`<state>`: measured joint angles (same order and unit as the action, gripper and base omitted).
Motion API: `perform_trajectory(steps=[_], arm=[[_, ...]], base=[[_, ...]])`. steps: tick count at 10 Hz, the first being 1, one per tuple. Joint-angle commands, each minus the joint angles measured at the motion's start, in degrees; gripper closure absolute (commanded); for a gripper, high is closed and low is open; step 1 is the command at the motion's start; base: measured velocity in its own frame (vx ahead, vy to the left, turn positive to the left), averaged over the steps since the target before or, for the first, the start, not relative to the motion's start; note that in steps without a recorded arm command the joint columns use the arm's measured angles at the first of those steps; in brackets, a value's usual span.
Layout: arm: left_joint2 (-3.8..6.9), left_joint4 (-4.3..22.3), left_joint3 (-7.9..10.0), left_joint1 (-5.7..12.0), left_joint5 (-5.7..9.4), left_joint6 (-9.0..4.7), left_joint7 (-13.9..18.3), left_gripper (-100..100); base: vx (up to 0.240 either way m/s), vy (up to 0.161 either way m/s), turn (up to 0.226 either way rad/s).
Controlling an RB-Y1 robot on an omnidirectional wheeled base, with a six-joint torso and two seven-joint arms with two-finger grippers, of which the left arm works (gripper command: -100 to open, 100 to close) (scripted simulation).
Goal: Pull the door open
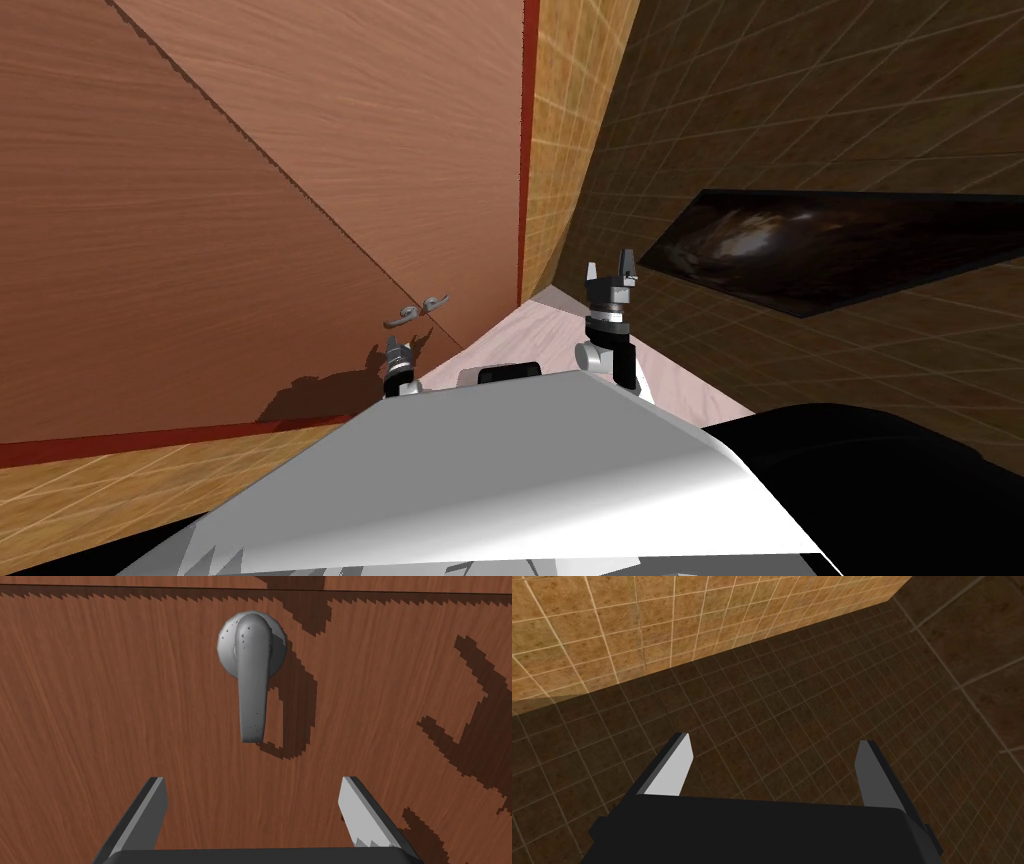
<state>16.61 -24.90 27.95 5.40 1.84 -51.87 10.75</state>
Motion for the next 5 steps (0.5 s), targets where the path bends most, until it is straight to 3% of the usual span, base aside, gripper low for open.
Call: perform_trajectory(steps=[1, 2, 3, 4, 5], arm=[[-0.52, -2.3, -0.11, -0.67, -0.06, 1.25, -0.1, -100], [-0.46, -1.9, -0.10, -0.69, -0.06, 0.93, 0.0, -100], [0.73, -1.5, 1.43, -2.37, 0.80, 1.13, -0.3, -100], [1.33, -1.2, 2.22, -3.15, 1.24, 1.13, -0.4, -100], [1.33, -1.8, 2.22, -3.15, 1.24, 1.13, -0.4, -100]], base=[[-0.039, -0.033, 0.012], [-0.012, -0.009, 0.002], [-0.020, 0.081, 0.199], [-0.005, 0.185, 0.224], [0.010, 0.146, 0.042]])
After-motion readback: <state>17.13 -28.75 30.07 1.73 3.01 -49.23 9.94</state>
